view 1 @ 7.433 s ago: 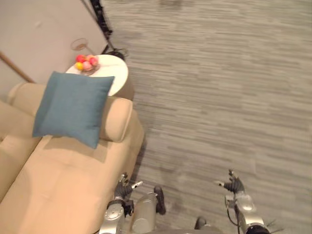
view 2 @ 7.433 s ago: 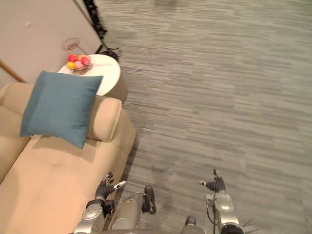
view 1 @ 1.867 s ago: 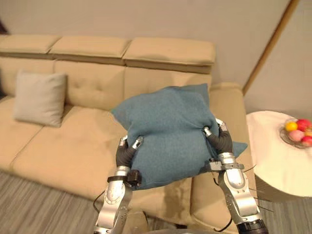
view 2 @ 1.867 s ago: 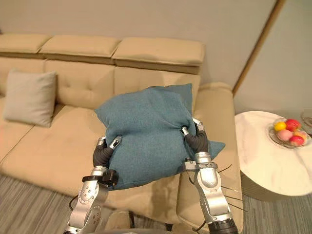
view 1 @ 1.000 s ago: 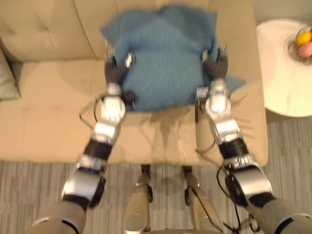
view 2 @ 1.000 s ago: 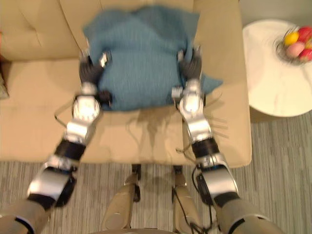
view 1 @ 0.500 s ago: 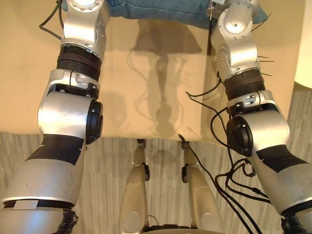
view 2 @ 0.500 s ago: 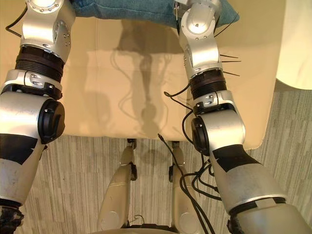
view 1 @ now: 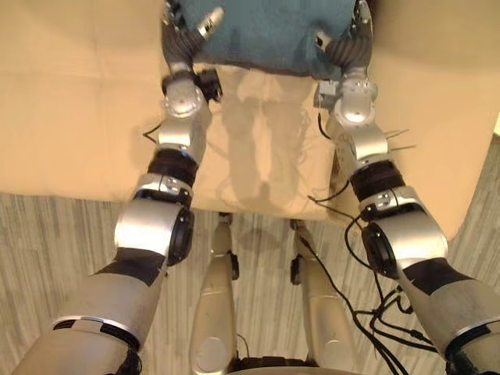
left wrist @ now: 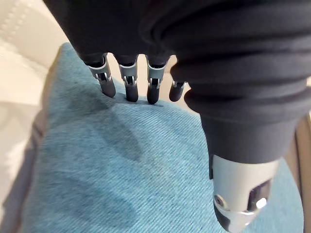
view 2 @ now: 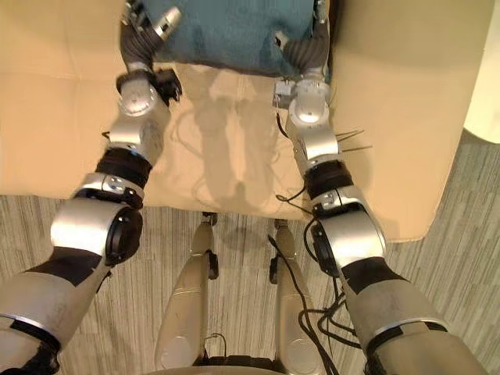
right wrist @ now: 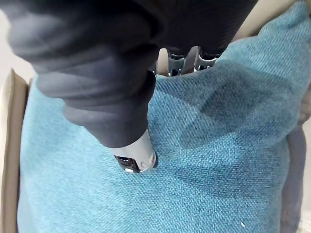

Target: Pick up cushions and gather them together orderly.

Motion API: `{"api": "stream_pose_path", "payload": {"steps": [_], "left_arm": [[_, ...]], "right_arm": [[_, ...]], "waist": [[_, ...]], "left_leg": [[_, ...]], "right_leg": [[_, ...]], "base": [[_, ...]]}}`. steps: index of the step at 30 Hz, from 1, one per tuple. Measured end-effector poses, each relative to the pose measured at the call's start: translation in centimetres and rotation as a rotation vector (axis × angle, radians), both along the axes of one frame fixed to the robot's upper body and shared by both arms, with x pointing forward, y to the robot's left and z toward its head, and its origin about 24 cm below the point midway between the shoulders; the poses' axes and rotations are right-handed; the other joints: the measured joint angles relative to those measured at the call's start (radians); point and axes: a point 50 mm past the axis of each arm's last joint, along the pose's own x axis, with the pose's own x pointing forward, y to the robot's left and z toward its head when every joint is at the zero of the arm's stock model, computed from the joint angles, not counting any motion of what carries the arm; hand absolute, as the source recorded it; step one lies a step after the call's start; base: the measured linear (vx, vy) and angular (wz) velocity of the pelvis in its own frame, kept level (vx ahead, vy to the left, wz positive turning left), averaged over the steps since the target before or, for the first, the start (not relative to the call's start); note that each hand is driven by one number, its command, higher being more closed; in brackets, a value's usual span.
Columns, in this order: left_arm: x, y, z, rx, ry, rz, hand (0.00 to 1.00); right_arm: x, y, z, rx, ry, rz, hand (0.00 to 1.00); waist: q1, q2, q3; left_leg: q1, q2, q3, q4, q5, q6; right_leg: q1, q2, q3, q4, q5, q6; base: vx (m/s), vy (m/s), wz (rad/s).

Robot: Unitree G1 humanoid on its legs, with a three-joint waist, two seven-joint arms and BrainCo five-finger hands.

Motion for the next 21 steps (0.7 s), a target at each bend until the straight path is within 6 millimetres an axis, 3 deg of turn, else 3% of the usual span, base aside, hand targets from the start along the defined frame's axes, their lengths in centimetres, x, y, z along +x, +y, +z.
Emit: {"api": "stream_pose_path", "payload": {"steps": [5,7,8,9,10,12,13,14,17,18,20,21], "left_arm": [[-1.9,1.6,1.1,0.086,-0.155,-0.014,0.00],[-3.4,2.7,0.4,0.111,-0.221,-0.009,0.00],[-4.5,3.3,-1.1,0.123,-0.243,-0.010,0.00],[-5.8,3.7,-3.7,0.124,-0.232,-0.019,0.00],[-6.1,3.7,-4.5,0.124,-0.221,-0.022,0.00],[-8.6,4.0,-12.1,0.100,-0.049,-0.056,0.00],[-9.3,4.0,-14.2,0.089,0.015,-0.062,0.00],[-11.1,4.0,-18.4,0.068,0.147,-0.079,0.00],[-16.7,4.2,-27.6,0.040,0.491,-0.113,0.00],[-17.9,4.4,-29.1,0.035,0.557,-0.110,0.00],[-22.3,5.8,-34.0,-0.001,0.794,-0.062,0.00],[-23.3,6.1,-34.8,-0.002,0.842,-0.052,0.00]], "right_arm": [[-1.3,-1.7,-3.7,0.006,0.013,0.007,0.00],[-2.6,-2.8,-5.4,0.008,0.003,0.001,0.00],[-3.8,-3.8,-7.1,0.015,0.007,-0.004,0.00],[-5.4,-4.7,-9.6,0.020,0.031,-0.009,0.00],[-5.8,-5.0,-10.3,0.020,0.043,-0.010,0.00],[-8.8,-5.8,-16.7,0.028,0.211,0.012,0.00],[-9.6,-5.9,-18.3,0.035,0.261,0.019,0.00],[-11.4,-6.1,-21.2,0.054,0.357,0.029,0.00],[-17.1,-7.6,-28.5,0.057,0.641,0.001,0.00],[-18.2,-8.1,-29.7,0.053,0.697,-0.018,0.00],[-22.2,-9.7,-33.8,0.046,0.911,-0.079,0.00],[-23.1,-10.0,-34.5,0.043,0.952,-0.087,0.00]], "waist": [[0.003,0.000,0.000],[0.005,0.000,0.000],[0.009,-0.001,-0.001],[0.016,-0.001,-0.015],[0.018,-0.002,-0.024],[0.022,-0.002,-0.102],[0.022,-0.002,-0.109],[0.021,-0.005,-0.126],[0.013,-0.017,-0.213],[0.009,-0.017,-0.228],[-0.006,-0.024,-0.270],[-0.006,-0.027,-0.278]], "left_leg": [[0.047,-0.001,0.000,0.000,-0.002,-0.002],[0.093,-0.002,-0.002,0.000,-0.002,-0.001],[0.135,-0.003,-0.002,0.000,-0.008,0.000],[0.182,-0.004,-0.001,0.000,-0.026,0.000],[0.187,-0.004,-0.001,0.000,-0.036,-0.001],[0.230,-0.011,0.002,0.001,-0.061,0.002],[0.252,-0.013,0.005,0.003,-0.069,0.004],[0.290,-0.014,0.014,0.016,-0.093,0.004],[0.354,-0.025,0.023,0.041,-0.135,0.013],[0.368,-0.028,0.024,0.041,-0.141,0.017],[0.439,-0.036,0.038,0.041,-0.166,0.024],[0.458,-0.037,0.045,0.041,-0.171,0.024]], "right_leg": [[0.045,0.002,0.004,0.000,-0.001,0.001],[0.092,0.002,0.004,0.000,-0.009,0.002],[0.134,0.002,0.004,0.000,-0.018,0.000],[0.178,0.002,0.012,0.000,-0.034,0.003],[0.183,0.002,0.014,0.000,-0.041,0.006],[0.223,-0.001,0.017,0.006,-0.070,0.009],[0.239,-0.002,0.018,0.019,-0.085,0.013],[0.266,-0.005,0.019,0.051,-0.116,0.013],[0.310,-0.016,0.020,0.106,-0.174,0.021],[0.323,-0.019,0.020,0.112,-0.183,0.023],[0.384,-0.028,0.028,0.122,-0.208,0.030],[0.398,-0.029,0.034,0.123,-0.212,0.032]], "base": [[-0.10,0.066,-0.01],[-0.07,0.031,0.05],[-0.06,0.017,0.04],[-0.04,0.013,0.03],[0.00,0.000,0.00],[0.05,0.004,0.02],[0.05,-0.002,-0.01],[0.05,-0.022,-0.04],[0.08,-0.027,-0.02],[0.10,-0.007,0.02],[0.09,0.019,-0.06],[0.08,0.030,-0.23]]}}
